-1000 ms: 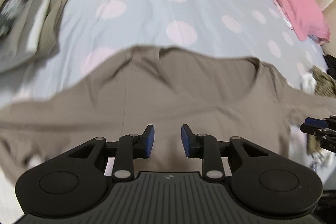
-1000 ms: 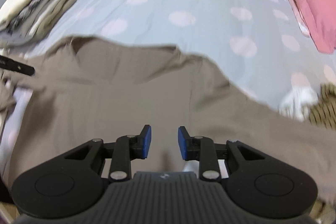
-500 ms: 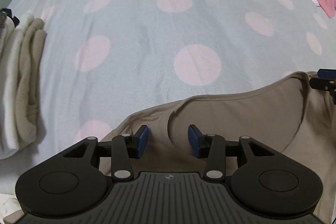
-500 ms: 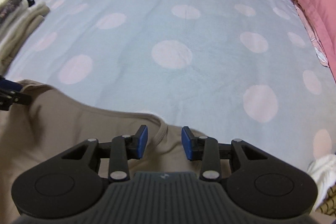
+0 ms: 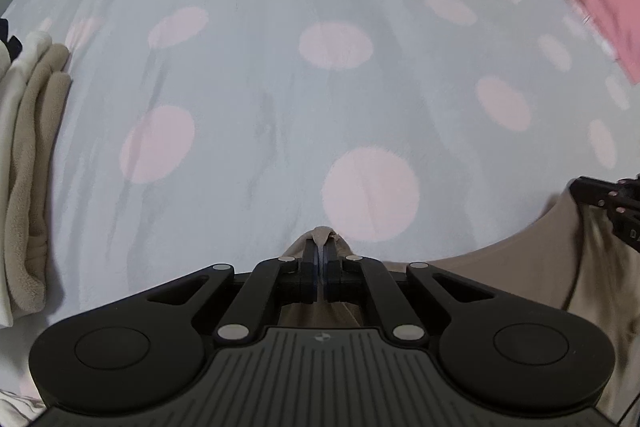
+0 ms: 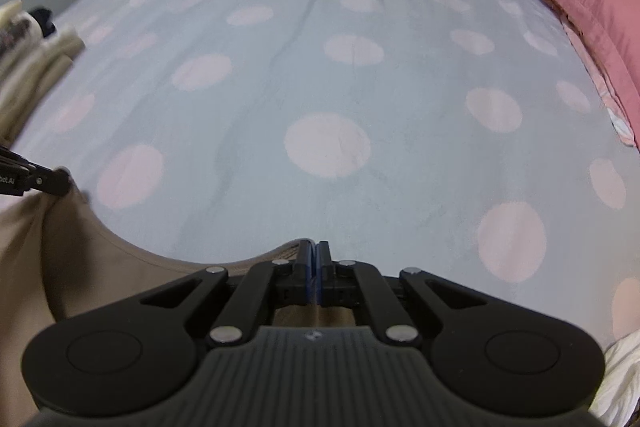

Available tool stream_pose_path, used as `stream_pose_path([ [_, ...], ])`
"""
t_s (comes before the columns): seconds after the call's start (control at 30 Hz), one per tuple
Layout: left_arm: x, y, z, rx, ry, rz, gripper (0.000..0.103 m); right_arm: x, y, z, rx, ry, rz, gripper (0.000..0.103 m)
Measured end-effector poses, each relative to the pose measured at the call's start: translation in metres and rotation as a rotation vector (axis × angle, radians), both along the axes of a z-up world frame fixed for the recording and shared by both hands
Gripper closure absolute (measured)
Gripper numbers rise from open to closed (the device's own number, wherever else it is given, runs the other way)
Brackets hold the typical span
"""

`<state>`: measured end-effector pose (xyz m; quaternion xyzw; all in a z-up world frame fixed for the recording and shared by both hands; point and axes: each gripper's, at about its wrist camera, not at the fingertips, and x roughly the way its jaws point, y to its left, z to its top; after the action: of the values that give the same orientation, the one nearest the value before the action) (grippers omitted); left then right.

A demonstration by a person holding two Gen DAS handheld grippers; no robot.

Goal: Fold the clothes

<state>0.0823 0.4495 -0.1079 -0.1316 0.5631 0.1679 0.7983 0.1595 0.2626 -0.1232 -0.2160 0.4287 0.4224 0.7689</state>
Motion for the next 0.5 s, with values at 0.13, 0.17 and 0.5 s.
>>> stream_pose_path([
  [0.13, 0.001, 0.001, -0.015, -0.010, 0.012, -0.016, 0.101, 0.006, 0.003, -0.020, -0.009, 0.038, -0.018, 0.097],
  [0.17, 0.000, 0.002, -0.017, -0.013, 0.011, -0.022, 0.101, 0.007, 0.002, -0.021, -0.001, 0.046, -0.021, 0.096],
  [0.5, -0.044, 0.027, 0.022, -0.027, -0.161, -0.028, 0.049, 0.018, -0.043, 0.027, 0.090, 0.045, -0.040, 0.053],
])
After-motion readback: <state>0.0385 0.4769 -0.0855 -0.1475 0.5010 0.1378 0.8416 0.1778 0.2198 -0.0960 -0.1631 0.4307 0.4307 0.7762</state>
